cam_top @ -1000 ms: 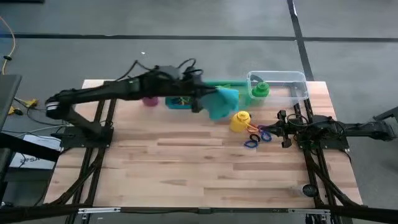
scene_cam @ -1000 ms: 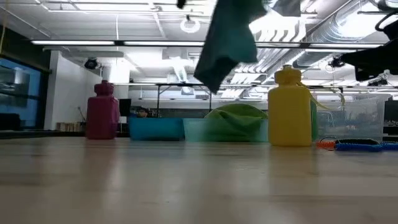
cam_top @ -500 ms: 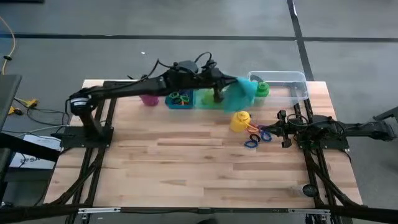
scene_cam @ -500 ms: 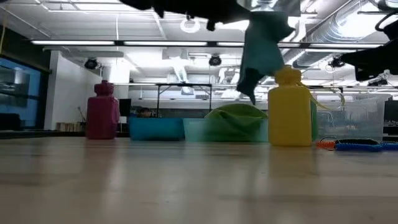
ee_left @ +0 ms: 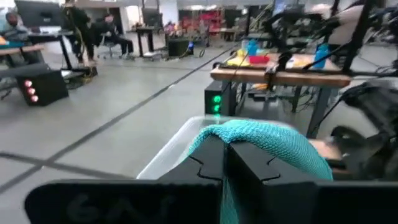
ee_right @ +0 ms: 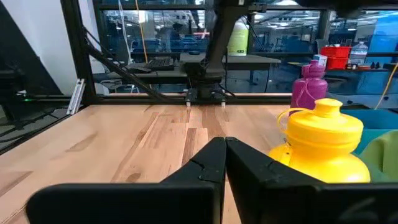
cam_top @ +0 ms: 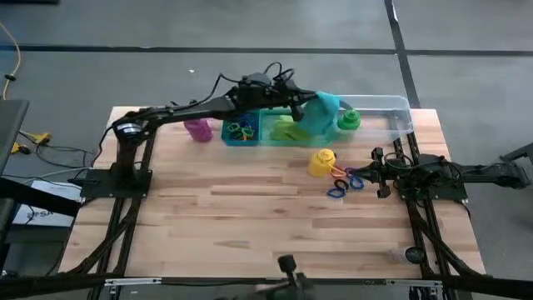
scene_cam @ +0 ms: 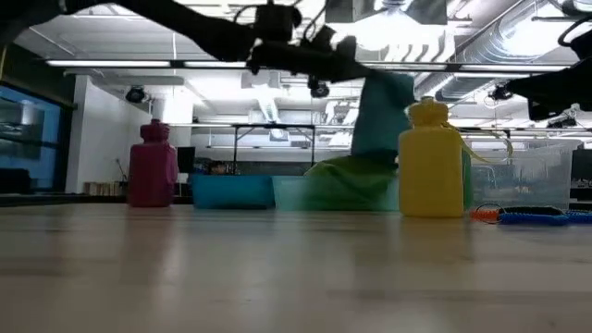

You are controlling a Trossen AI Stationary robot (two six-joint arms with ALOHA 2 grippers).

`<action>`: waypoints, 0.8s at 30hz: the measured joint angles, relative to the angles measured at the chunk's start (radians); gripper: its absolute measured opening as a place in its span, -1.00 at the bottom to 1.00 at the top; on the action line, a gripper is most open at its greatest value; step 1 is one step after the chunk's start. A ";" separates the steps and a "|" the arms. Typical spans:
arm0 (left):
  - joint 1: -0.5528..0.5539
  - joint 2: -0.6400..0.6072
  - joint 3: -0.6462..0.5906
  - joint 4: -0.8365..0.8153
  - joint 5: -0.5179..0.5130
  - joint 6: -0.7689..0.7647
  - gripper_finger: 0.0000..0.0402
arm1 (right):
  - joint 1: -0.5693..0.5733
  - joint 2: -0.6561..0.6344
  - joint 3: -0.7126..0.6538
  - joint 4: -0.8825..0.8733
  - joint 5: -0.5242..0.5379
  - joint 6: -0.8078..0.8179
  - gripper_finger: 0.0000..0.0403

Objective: Pick & Place Sports Items
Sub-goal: Put the blue towel into the green bin

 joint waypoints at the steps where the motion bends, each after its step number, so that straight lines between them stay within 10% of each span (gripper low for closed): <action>1: 0.007 0.012 0.000 0.000 0.000 0.000 -1.00 | 0.000 0.000 0.000 0.000 0.000 0.000 -1.00; 24: 0.102 0.055 0.000 -0.668 0.041 0.124 -1.00 | 0.000 0.000 0.000 0.000 0.000 0.000 -1.00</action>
